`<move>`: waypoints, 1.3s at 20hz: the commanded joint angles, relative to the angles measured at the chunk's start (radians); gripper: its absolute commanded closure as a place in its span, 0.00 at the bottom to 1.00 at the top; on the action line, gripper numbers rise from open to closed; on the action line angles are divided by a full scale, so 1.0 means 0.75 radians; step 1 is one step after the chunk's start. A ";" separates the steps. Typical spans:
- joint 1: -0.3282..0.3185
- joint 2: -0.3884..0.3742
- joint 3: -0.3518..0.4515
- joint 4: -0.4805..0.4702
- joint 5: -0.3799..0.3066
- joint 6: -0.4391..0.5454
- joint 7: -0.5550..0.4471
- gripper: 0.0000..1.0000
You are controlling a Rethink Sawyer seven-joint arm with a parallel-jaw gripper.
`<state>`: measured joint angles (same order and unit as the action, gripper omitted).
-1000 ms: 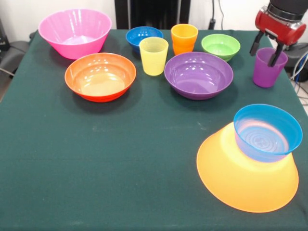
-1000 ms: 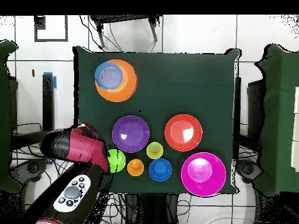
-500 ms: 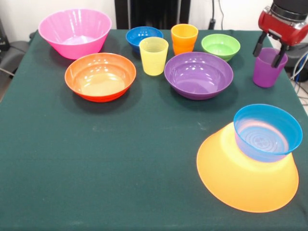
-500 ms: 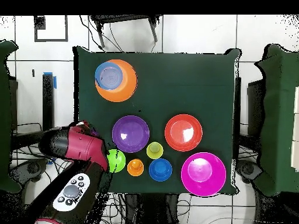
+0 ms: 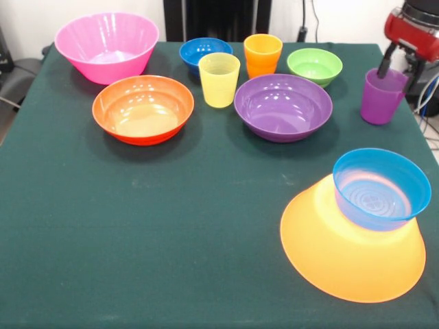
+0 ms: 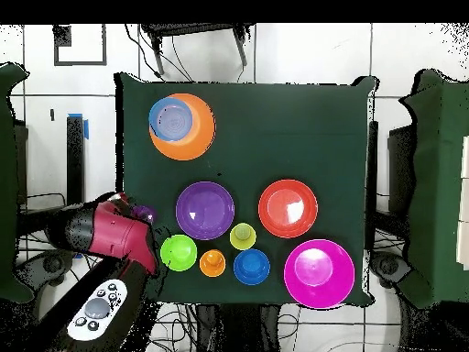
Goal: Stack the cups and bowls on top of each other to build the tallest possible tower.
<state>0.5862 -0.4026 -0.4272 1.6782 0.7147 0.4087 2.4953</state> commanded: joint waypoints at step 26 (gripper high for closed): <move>0.234 0.286 -0.143 0.005 0.082 -0.134 0.612 0.00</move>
<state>0.7729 -0.2286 -0.5969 1.6815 0.8078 0.3041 2.7993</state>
